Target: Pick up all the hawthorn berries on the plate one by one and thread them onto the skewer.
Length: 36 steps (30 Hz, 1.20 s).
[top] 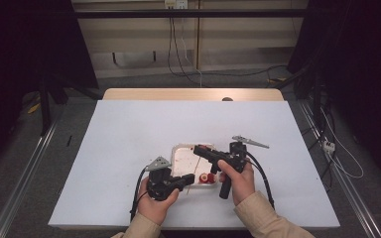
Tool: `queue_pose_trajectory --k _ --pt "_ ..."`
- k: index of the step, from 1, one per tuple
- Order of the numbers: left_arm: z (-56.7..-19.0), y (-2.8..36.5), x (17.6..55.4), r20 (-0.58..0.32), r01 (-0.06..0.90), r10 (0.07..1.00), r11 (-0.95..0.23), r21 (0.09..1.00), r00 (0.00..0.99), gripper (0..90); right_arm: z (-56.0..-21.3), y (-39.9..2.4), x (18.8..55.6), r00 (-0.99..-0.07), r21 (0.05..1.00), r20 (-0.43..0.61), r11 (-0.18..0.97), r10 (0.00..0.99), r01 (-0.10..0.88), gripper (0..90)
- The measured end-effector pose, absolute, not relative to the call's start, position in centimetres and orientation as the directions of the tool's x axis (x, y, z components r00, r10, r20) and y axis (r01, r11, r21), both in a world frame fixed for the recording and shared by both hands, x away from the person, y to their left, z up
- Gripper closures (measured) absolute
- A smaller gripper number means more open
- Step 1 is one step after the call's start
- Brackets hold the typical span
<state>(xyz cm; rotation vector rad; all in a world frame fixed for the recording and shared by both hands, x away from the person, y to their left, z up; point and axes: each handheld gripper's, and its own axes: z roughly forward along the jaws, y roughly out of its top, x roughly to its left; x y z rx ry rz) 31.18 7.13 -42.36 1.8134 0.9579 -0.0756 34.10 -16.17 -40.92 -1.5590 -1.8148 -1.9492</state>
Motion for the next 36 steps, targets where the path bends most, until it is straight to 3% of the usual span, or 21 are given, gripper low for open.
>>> queue_pose_trajectory --k 8,9,10,11,13,15,18,20,31,36 --pt "-42.1 6.9 31.2 -0.469 0.632 0.565 -0.125 0.765 0.679 90.0 -40.7 -15.8 33.7 -0.51 0.731 0.653 -0.29 0.559 0.618 74.0" --pt "-41.8 7.2 31.4 -0.492 0.621 0.55 -0.062 0.781 0.674 90.0 -40.9 -15.6 33.6 -0.507 0.719 0.661 -0.274 0.553 0.639 74.1" --pt "-41.4 7.3 32.0 -0.506 0.65 0.565 -0.073 0.756 0.652 90.0 -41.4 -14.9 33.5 -0.509 0.675 0.683 -0.187 0.525 0.713 74.0" --pt "-41.7 7.2 32.2 -0.516 0.659 0.561 -0.072 0.749 0.647 90.0 -42.2 -14.0 32.7 -0.51 0.698 0.666 -0.214 0.545 0.683 73.9" --pt "-42.0 7.2 32.1 -0.489 0.638 0.57 -0.081 0.766 0.66 90.0 -42.1 -13.9 32.9 -0.523 0.724 0.612 -0.153 0.594 0.673 73.8" --pt "-41.8 7.2 32.3 -0.486 0.633 0.567 -0.082 0.77 0.665 90.0 -42.7 -14.3 33.3 -0.482 0.662 0.698 -0.22 0.53 0.716 72.5" --pt "-41.8 7.1 32.3 -0.459 0.618 0.586 -0.093 0.781 0.668 90.0 -42.2 -14.4 33.4 -0.485 0.694 0.671 -0.245 0.561 0.677 59.6" --pt "-41.8 7.3 32.3 -0.452 0.616 0.592 -0.098 0.782 0.668 90.0 -41.7 -14.6 33.8 -0.504 0.714 0.654 -0.241 0.563 0.657 61.5" --pt "-41.9 8.5 32.3 -0.416 0.598 0.629 -0.1 0.795 0.657 89.9 -41.2 -16.5 34.1 -0.511 0.77 0.573 -0.206 0.641 0.604 32.2" --pt "-42.1 8.2 32.2 -0.409 0.59 0.613 -0.118 0.798 0.676 89.8 -41.2 -16.1 34.1 -0.514 0.757 0.59 -0.204 0.622 0.621 41.2"
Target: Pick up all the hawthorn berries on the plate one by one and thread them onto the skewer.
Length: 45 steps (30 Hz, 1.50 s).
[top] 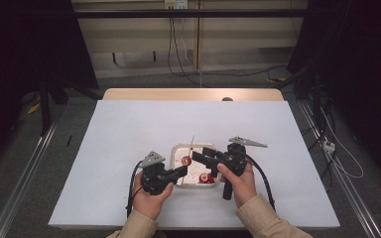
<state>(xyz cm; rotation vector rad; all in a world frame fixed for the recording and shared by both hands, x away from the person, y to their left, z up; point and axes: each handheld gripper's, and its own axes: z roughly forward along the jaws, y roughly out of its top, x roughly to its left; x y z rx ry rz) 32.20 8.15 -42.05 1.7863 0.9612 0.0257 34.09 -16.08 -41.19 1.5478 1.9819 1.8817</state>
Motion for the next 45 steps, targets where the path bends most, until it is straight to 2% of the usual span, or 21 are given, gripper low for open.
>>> queue_pose_trajectory --k 1,3,4,5,6,7,8,11,16,18,22,23,24,25,27,31,35,39,42,45 --pt "-42.0 8.0 32.1 -0.402 0.586 0.611 -0.128 0.8 0.682 89.8 -41.2 -15.9 34.2 -0.508 0.752 0.594 -0.206 0.624 0.626 42.9" --pt "-42.0 7.7 31.8 -0.397 0.578 0.597 -0.139 0.804 0.697 89.7 -41.2 -15.8 34.4 -0.502 0.734 0.624 -0.228 0.599 0.639 52.5" --pt "-41.9 7.6 31.8 -0.394 0.575 0.597 -0.141 0.806 0.699 89.7 -41.2 -15.6 34.5 -0.5 0.732 0.621 -0.219 0.603 0.645 52.7" --pt "-41.9 7.5 31.8 -0.392 0.572 0.596 -0.142 0.808 0.701 89.6 -41.2 -15.4 34.5 -0.499 0.727 0.626 -0.217 0.599 0.651 59.8" --pt "-42.0 7.4 31.8 -0.395 0.572 0.592 -0.14 0.808 0.702 89.6 -41.3 -15.3 34.5 -0.507 0.723 0.631 -0.206 0.587 0.66 73.3" --pt "-42.0 7.5 31.8 -0.393 0.57 0.592 -0.141 0.81 0.704 89.5 -41.3 -15.1 34.5 -0.51 0.721 0.634 -0.206 0.581 0.662 76.3" --pt "-42.0 7.5 31.8 -0.391 0.568 0.593 -0.139 0.811 0.704 89.3 -41.3 -15.1 34.5 -0.504 0.719 0.638 -0.216 0.582 0.661 86.0" --pt "-42.2 7.5 31.7 -0.394 0.575 0.591 -0.149 0.805 0.704 87.8 -41.2 -15.1 34.5 -0.517 0.722 0.644 -0.225 0.563 0.654 89.1" --pt "-42.9 7.2 31.5 -0.403 0.592 0.577 -0.18 0.785 0.71 84.7 -40.7 -15.6 34.6 -0.513 0.73 0.64 -0.245 0.573 0.638 89.2" --pt "-42.8 7.1 31.6 -0.392 0.589 0.581 -0.196 0.784 0.714 88.1 -40.7 -15.5 34.6 -0.515 0.727 0.644 -0.245 0.565 0.641 89.2" --pt "-42.6 7.2 31.8 -0.414 0.609 0.573 -0.197 0.769 0.707 89.3 -40.6 -15.4 34.5 -0.519 0.729 0.647 -0.253 0.558 0.636 88.5" --pt "-42.5 7.2 31.8 -0.416 0.611 0.575 -0.193 0.768 0.704 89.6 -40.6 -15.3 34.6 -0.533 0.734 0.642 -0.241 0.55 0.635 83.4" --pt "-42.5 7.3 31.7 -0.418 0.615 0.584 -0.182 0.768 0.696 89.7 -40.7 -15.1 34.6 -0.538 0.73 0.645 -0.23 0.542 0.643 69.5" --pt "-42.4 7.4 31.8 -0.418 0.618 0.583 -0.193 0.762 0.697 89.8 -40.7 -14.9 34.5 -0.533 0.725 0.642 -0.212 0.551 0.655 63.1" --pt "-42.4 7.4 31.8 -0.415 0.618 0.586 -0.196 0.761 0.696 89.9 -40.8 -14.6 34.2 -0.549 0.736 0.618 -0.17 0.562 0.655 71.6" --pt "-42.3 7.4 31.9 -0.423 0.631 0.585 -0.204 0.749 0.692 90.0 -40.9 -14.3 34.2 -0.546 0.737 0.609 -0.156 0.576 0.657 73.7" --pt "-41.7 7.7 32.1 -0.444 0.64 0.596 -0.159 0.752 0.669 90.0 -41.4 -13.8 33.9 -0.543 0.71 0.625 -0.119 0.561 0.694 74.3" --pt "-42.2 7.5 32.0 -0.435 0.647 0.592 -0.2 0.736 0.678 90.0 -41.4 -13.7 33.8 -0.545 0.748 0.59 -0.148 0.596 0.647 74.4" --pt "-42.1 7.5 32.1 -0.453 0.652 0.577 -0.192 0.733 0.68 90.0 -41.1 -14.5 34.4 -0.527 0.725 0.628 -0.186 0.573 0.663 74.5" --pt "-42.2 7.5 32.2 -0.46 0.657 0.576 -0.188 0.73 0.675 90.0 -40.9 -14.3 34.2 -0.538 0.737 0.606 -0.16 0.586 0.656 74.4"
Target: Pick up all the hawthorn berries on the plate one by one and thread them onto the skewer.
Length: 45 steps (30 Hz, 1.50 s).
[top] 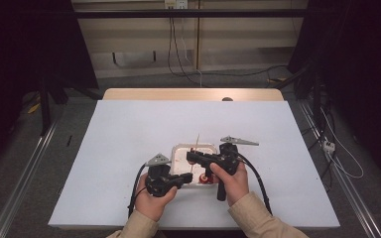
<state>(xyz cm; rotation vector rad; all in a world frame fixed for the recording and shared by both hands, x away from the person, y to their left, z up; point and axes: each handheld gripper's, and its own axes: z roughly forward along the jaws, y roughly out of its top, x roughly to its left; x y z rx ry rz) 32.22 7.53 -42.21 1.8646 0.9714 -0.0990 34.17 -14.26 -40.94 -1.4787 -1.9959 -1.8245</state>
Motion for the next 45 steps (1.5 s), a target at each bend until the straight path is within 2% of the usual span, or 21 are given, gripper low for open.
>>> queue_pose_trajectory --k 4,7,15,16,18,19,24,29,33,37,45 --pt "-42.0 7.9 32.4 -0.472 0.662 0.581 -0.161 0.732 0.663 90.0 -41.4 -13.8 34.0 -0.539 0.732 0.614 -0.159 0.576 0.663 74.4" --pt "-42.2 8.0 32.4 -0.489 0.674 0.581 -0.145 0.725 0.651 90.0 -41.7 -13.2 33.6 -0.553 0.744 0.582 -0.117 0.596 0.658 74.4" --pt "-42.2 8.2 32.5 -0.494 0.676 0.58 -0.14 0.723 0.648 90.0 -41.6 -13.2 33.9 -0.562 0.752 0.583 -0.129 0.587 0.646 73.1" --pt "-42.2 8.3 32.5 -0.49 0.673 0.58 -0.141 0.726 0.651 90.0 -41.6 -13.2 33.9 -0.561 0.748 0.59 -0.13 0.581 0.651 69.1" --pt "-42.3 8.5 32.7 -0.485 0.675 0.588 -0.146 0.724 0.647 90.0 -41.5 -13.3 33.9 -0.563 0.75 0.59 -0.135 0.579 0.647 50.7" --pt "-42.5 8.6 32.7 -0.487 0.677 0.591 -0.142 0.722 0.643 90.0 -41.4 -13.4 33.9 -0.569 0.76 0.573 -0.123 0.59 0.638 47.6" --pt "-42.5 9.4 32.8 -0.475 0.674 0.607 -0.141 0.725 0.638 90.0 -41.0 -15.8 34.1 -0.568 0.784 0.533 -0.114 0.627 0.61 36.0" --pt "-42.6 9.9 32.7 -0.479 0.679 0.607 -0.142 0.72 0.634 89.9 -41.8 -18.0 34.0 -0.542 0.783 0.467 -0.042 0.699 0.62 29.8" --pt "-42.5 9.7 32.5 -0.467 0.667 0.6 -0.155 0.729 0.65 89.9 -42.8 -18.7 33.8 -0.552 0.786 0.402 0.034 0.73 0.617 30.1" --pt "-42.5 9.6 32.4 -0.465 0.667 0.599 -0.162 0.727 0.652 89.8 -43.4 -19.0 33.4 -0.572 0.778 0.358 0.103 0.738 0.62 36.5" --pt "-42.5 9.6 32.4 -0.46 0.664 0.6 -0.166 0.729 0.655 89.8 -43.4 -19.9 32.8 -0.588 0.775 0.297 0.17 0.752 0.608 45.3"
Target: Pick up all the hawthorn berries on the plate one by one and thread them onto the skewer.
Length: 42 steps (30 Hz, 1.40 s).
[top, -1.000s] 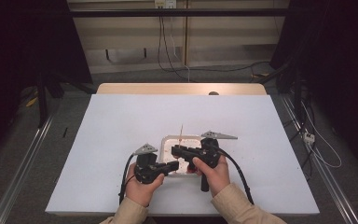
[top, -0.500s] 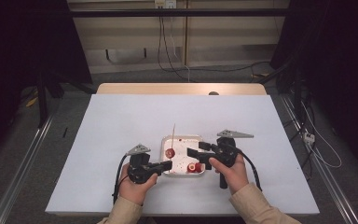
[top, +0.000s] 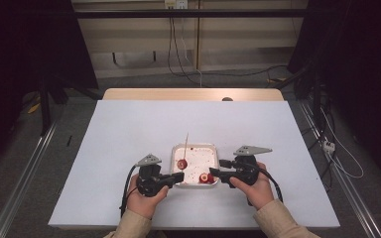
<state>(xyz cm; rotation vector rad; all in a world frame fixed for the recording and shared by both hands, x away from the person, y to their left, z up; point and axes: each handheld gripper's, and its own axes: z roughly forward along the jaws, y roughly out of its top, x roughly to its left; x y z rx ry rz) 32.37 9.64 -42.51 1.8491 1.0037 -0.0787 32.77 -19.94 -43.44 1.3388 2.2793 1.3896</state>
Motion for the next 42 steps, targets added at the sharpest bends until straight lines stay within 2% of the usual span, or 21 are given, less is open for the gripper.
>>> queue_pose_trajectory --k 4,6,8,9,13,15,26,34,38,42 --pt "-42.5 9.6 32.3 -0.452 0.661 0.602 -0.173 0.73 0.658 89.8 -43.3 -20.2 32.4 -0.604 0.777 0.259 0.208 0.754 0.593 49.9" --pt "-42.5 9.6 32.3 -0.452 0.661 0.604 -0.173 0.73 0.657 89.8 -43.2 -20.4 32.2 -0.618 0.776 0.245 0.231 0.747 0.586 61.9" --pt "-42.5 9.6 32.3 -0.45 0.66 0.604 -0.174 0.731 0.658 89.8 -43.1 -20.5 31.9 -0.634 0.777 0.231 0.251 0.738 0.577 68.7" --pt "-42.4 9.6 32.3 -0.449 0.659 0.604 -0.174 0.732 0.658 89.8 -43.2 -20.6 31.9 -0.644 0.778 0.226 0.262 0.731 0.571 74.9" --pt "-42.4 9.5 32.2 -0.452 0.661 0.603 -0.171 0.731 0.657 89.8 -43.3 -20.5 31.5 -0.668 0.766 0.218 0.299 0.712 0.569 87.0" --pt "-42.4 9.5 32.2 -0.451 0.66 0.603 -0.173 0.731 0.658 89.9 -43.5 -20.3 31.4 -0.673 0.762 0.221 0.306 0.706 0.571 90.0" --pt "-42.5 9.6 32.3 -0.454 0.662 0.601 -0.173 0.73 0.658 89.8 -44.6 -17.8 32.4 -0.683 0.748 0.23 0.323 0.693 0.58 88.5" --pt "-42.4 9.8 32.3 -0.456 0.661 0.605 -0.16 0.733 0.652 89.8 -44.3 -16.3 33.5 -0.676 0.77 0.257 0.277 0.691 0.575 84.9" --pt "-42.3 10.0 32.4 -0.452 0.658 0.603 -0.169 0.734 0.658 89.8 -43.4 -16.3 33.9 -0.673 0.791 0.261 0.246 0.692 0.56 77.7" --pt "-42.3 9.8 32.3 -0.449 0.656 0.602 -0.171 0.735 0.66 89.8 -43.7 -15.1 33.9 -0.688 0.778 0.219 0.301 0.692 0.551 70.8"
